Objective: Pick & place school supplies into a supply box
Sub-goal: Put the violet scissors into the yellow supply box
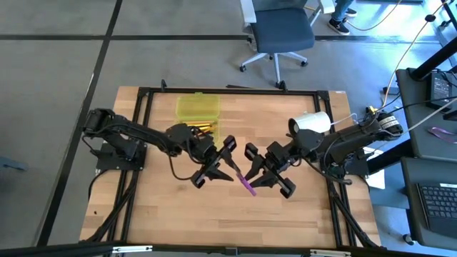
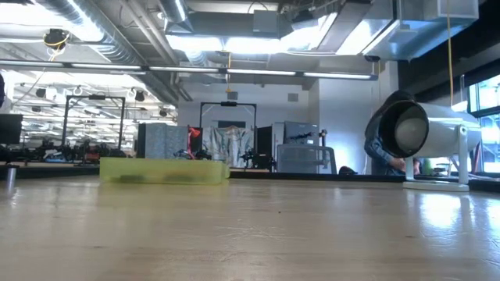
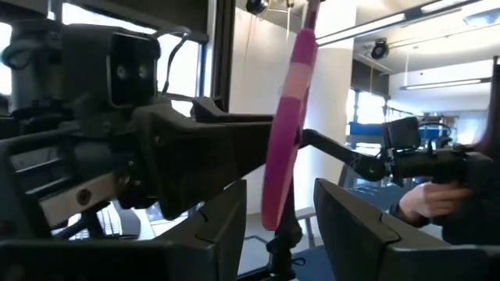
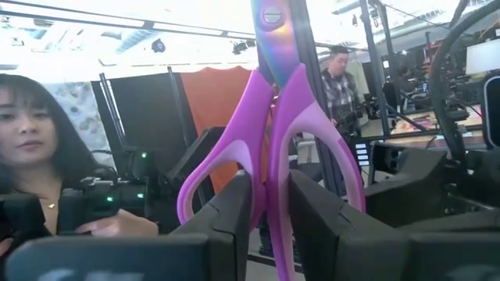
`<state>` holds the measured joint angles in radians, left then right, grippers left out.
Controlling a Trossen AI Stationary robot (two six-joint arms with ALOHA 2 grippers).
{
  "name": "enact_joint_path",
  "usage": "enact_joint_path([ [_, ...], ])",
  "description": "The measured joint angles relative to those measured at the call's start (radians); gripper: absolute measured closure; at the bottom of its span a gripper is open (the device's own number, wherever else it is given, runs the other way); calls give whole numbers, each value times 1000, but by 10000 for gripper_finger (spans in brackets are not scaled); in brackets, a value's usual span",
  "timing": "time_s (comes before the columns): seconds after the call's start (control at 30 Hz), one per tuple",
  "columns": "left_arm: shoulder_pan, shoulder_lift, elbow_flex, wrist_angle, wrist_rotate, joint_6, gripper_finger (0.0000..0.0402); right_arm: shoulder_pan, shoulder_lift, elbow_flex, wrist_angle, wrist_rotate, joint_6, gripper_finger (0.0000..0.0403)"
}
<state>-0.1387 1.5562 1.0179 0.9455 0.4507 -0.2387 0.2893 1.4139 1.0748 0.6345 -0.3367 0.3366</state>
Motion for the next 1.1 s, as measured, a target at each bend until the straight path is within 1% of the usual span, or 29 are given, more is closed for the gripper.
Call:
enact_joint_path([
  [0.17, 0, 1, 12, -1, 6, 0, 258, -6, 0, 0, -2, 0, 2, 323],
  [0.33, 0, 1, 30, -5, 45, 13, 258, -18, 0, 0, -2, 0, 8, 323],
  [0.77, -2, 0, 42, -30, 43, 17, 259, -46, 7, 1, -24, -2, 28, 323],
  [0.9, -2, 0, 41, -31, 42, 17, 276, -48, 7, 1, -25, -2, 28, 323],
  [1.1, -2, 0, 41, -32, 40, 17, 334, -48, 7, 1, -25, -1, 26, 323],
])
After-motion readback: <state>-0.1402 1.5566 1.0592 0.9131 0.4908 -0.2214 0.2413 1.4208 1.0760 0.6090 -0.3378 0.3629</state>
